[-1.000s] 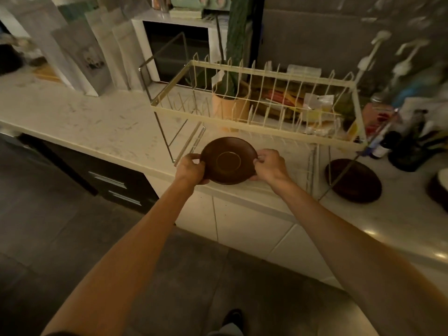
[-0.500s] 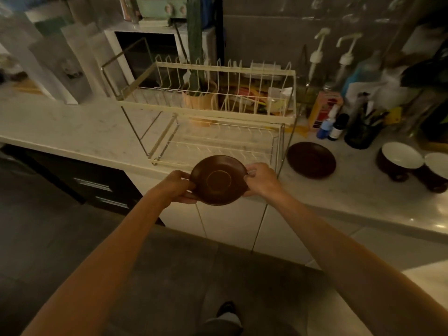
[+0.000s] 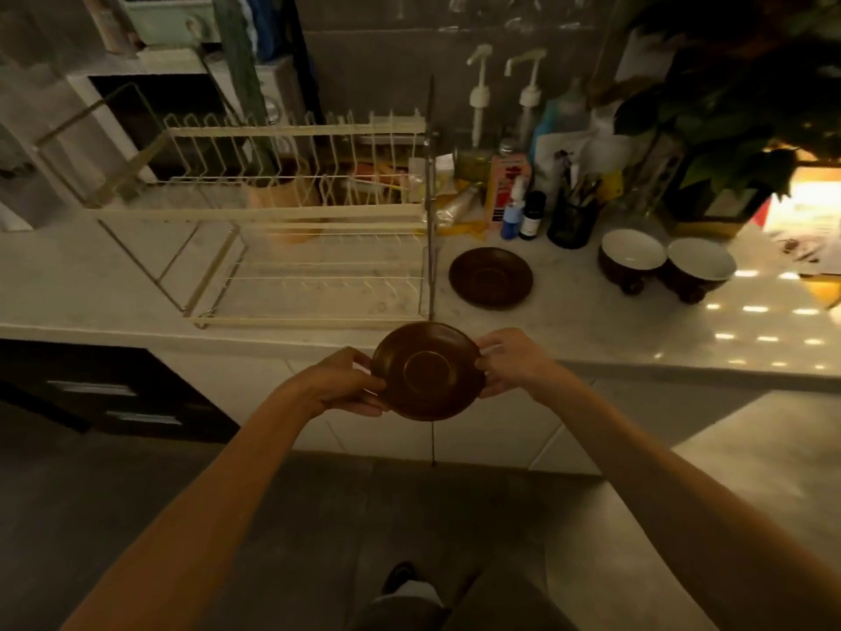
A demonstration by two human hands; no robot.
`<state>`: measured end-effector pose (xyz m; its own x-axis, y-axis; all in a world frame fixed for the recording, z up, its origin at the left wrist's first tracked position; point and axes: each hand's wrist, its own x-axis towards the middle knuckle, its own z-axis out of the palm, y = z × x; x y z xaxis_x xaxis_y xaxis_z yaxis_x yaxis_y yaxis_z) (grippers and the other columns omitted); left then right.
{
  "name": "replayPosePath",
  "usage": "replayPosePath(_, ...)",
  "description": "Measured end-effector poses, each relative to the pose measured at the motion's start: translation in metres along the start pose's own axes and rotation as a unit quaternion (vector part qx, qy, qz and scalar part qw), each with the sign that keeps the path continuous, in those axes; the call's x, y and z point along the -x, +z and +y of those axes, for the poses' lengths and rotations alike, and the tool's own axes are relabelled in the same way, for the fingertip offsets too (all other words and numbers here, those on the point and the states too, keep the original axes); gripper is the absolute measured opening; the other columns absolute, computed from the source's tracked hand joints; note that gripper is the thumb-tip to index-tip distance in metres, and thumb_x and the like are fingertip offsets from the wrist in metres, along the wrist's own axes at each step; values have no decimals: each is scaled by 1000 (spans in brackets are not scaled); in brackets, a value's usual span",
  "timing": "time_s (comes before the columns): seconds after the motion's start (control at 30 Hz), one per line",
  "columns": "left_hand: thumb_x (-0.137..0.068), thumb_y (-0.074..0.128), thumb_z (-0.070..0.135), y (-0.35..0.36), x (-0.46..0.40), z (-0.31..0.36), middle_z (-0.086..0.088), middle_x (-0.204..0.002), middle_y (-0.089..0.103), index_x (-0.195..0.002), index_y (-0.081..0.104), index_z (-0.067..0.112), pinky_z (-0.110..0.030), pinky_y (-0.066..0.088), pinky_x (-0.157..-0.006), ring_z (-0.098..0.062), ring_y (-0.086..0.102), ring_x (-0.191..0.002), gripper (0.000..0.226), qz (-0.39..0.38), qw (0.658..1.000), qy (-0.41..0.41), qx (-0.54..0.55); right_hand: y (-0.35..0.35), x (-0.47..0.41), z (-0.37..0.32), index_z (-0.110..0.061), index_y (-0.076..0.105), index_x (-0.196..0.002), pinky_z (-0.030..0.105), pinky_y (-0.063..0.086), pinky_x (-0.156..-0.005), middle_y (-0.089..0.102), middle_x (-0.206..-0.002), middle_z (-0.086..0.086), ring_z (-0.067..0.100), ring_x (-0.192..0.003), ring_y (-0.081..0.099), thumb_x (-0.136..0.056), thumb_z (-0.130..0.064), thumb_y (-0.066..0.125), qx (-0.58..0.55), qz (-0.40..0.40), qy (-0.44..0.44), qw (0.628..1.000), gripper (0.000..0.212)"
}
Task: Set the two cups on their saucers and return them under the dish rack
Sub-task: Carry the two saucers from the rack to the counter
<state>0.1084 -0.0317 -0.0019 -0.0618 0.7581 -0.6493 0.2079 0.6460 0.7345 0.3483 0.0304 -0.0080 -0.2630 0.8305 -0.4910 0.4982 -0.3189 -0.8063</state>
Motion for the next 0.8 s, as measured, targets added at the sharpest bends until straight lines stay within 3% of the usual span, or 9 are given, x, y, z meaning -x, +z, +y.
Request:
replayPosePath(0.23, -90, 61, 0, 70, -27, 32, -19, -88, 73, -122, 42, 12, -34, 63, -64, -25, 75, -75, 40, -16, 999, 10, -29, -63, 5, 38, -7, 64, -107, 42, 63, -71, 69, -78, 14, 26, -70, 70, -90, 1, 61, -27, 87, 50, 995, 20)
replayPosePath(0.3, -91, 60, 1, 90, -35, 42, -17, -85, 72, -119, 41, 13, -33, 63, -64, -23, 74, -73, 36, -18, 999, 17, -30, -80, 7, 48, -6, 63, -110, 40, 63, -69, 68, -79, 13, 26, -69, 70, -89, 1, 61, -39, 116, 57, 991, 22)
replayPosePath(0.4, -91, 61, 5, 118, -47, 58, -13, -82, 69, -118, 43, 14, -26, 60, -54, -18, 71, -67, 33, -13, 999, 38, -32, -103, 5, 64, -6, 62, -117, 35, 63, -62, 71, -96, 17, 27, -77, 74, -89, -1, 62, -49, 163, 76, 983, 29)
replayPosePath(0.57, -87, 66, 7, 159, -66, 82, -9, -76, 67, -116, 46, 14, -22, 56, -49, -16, 68, -62, 36, -12, 998, 67, -14, -133, -5, 86, -5, 62, -122, 36, 64, -61, 70, -102, 20, 29, -75, 75, -90, 0, 59, -67, 232, 82, 967, 33)
replayPosePath(0.73, -85, 69, 9, 185, -90, 100, -18, -102, 69, -125, 50, 12, -23, 52, -44, -18, 68, -64, 44, 6, 998, 70, -2, -154, -21, 99, -7, 59, -126, 44, 64, -69, 68, -110, 20, 30, -78, 74, -90, 0, 59, -86, 266, 87, 956, 37)
replayPosePath(0.8, -84, 70, 7, 191, -98, 106, -18, -102, 69, -127, 51, 11, -22, 51, -41, -19, 68, -63, 46, 6, 997, 72, 5, -160, -28, 101, -7, 59, -127, 43, 64, -69, 67, -112, 19, 29, -76, 73, -91, -1, 58, -85, 280, 91, 952, 37)
